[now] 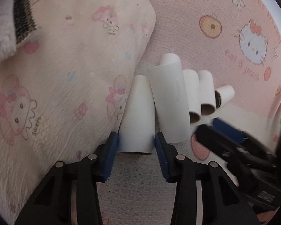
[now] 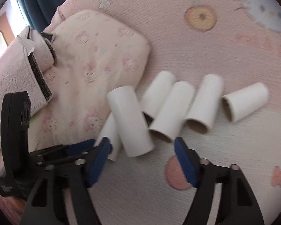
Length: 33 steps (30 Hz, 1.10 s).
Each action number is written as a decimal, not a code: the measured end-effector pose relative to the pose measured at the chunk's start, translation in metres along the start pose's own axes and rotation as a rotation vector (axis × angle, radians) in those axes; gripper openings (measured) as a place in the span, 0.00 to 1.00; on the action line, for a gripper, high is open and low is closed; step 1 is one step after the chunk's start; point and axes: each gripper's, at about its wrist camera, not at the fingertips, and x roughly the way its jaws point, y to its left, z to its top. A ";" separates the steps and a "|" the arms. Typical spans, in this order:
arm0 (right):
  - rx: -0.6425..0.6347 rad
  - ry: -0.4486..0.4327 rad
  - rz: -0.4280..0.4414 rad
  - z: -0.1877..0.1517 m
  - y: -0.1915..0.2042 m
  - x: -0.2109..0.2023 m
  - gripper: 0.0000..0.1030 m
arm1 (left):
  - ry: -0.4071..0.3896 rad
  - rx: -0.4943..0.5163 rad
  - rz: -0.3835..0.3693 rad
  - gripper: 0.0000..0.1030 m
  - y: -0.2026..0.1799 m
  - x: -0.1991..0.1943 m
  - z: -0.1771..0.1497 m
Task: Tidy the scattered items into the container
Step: 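Close the left tool on a white tube while the right tool grasps another tube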
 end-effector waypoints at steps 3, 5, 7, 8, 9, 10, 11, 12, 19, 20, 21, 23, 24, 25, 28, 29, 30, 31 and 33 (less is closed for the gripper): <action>0.029 0.014 0.025 -0.002 -0.001 0.011 0.55 | 0.010 -0.014 -0.014 0.43 0.003 0.000 0.002; 0.080 0.033 0.066 -0.004 -0.007 0.017 0.54 | 0.009 -0.009 -0.015 0.43 0.002 0.000 0.002; 0.111 0.051 0.102 -0.005 -0.010 0.020 0.54 | 0.009 -0.021 -0.022 0.43 0.003 0.002 0.003; 0.123 0.061 0.115 -0.004 -0.012 0.022 0.54 | 0.009 -0.029 -0.025 0.43 0.003 0.002 0.003; 0.129 0.066 0.130 -0.003 -0.013 0.024 0.54 | 0.014 -0.040 -0.026 0.43 0.004 0.002 0.004; 0.131 0.073 0.144 -0.002 -0.014 0.026 0.54 | 0.021 -0.053 -0.031 0.43 0.004 0.002 0.004; 0.139 0.085 0.158 0.000 -0.015 0.029 0.54 | 0.026 -0.063 -0.036 0.43 0.005 0.003 0.005; 0.146 0.088 0.161 0.001 -0.016 0.030 0.54 | 0.031 -0.079 -0.042 0.43 0.007 0.003 0.005; 0.184 0.146 0.263 0.003 -0.023 0.045 0.40 | 0.041 -0.108 -0.044 0.45 0.008 0.006 0.007; 0.186 0.151 0.261 0.001 -0.024 0.046 0.38 | 0.036 -0.099 -0.041 0.45 0.007 0.005 0.006; 0.188 0.147 0.261 -0.001 -0.025 0.046 0.37 | 0.031 -0.092 -0.037 0.45 0.005 0.006 0.005; 0.197 0.151 0.264 -0.004 -0.025 0.044 0.37 | 0.027 -0.085 -0.037 0.45 0.003 0.005 0.003; 0.198 0.152 0.263 -0.005 -0.025 0.043 0.36 | 0.035 -0.078 -0.041 0.45 0.002 0.005 0.002; 0.202 0.156 0.263 -0.006 -0.024 0.041 0.36 | 0.040 -0.076 -0.045 0.45 0.001 0.005 0.001; 0.245 0.166 0.275 -0.012 -0.028 0.035 0.36 | 0.065 -0.090 -0.071 0.44 0.002 0.000 -0.006; 0.268 0.177 0.285 -0.015 -0.033 0.033 0.36 | 0.077 -0.095 -0.082 0.44 0.001 -0.001 -0.010; 0.288 0.190 0.299 -0.019 -0.035 0.032 0.36 | 0.083 -0.096 -0.091 0.44 0.001 -0.002 -0.015; 0.320 0.207 0.317 -0.024 -0.042 0.028 0.36 | 0.089 -0.095 -0.105 0.44 -0.001 -0.004 -0.020; 0.348 0.216 0.326 -0.031 -0.047 0.021 0.36 | 0.104 -0.106 -0.134 0.44 -0.003 -0.006 -0.029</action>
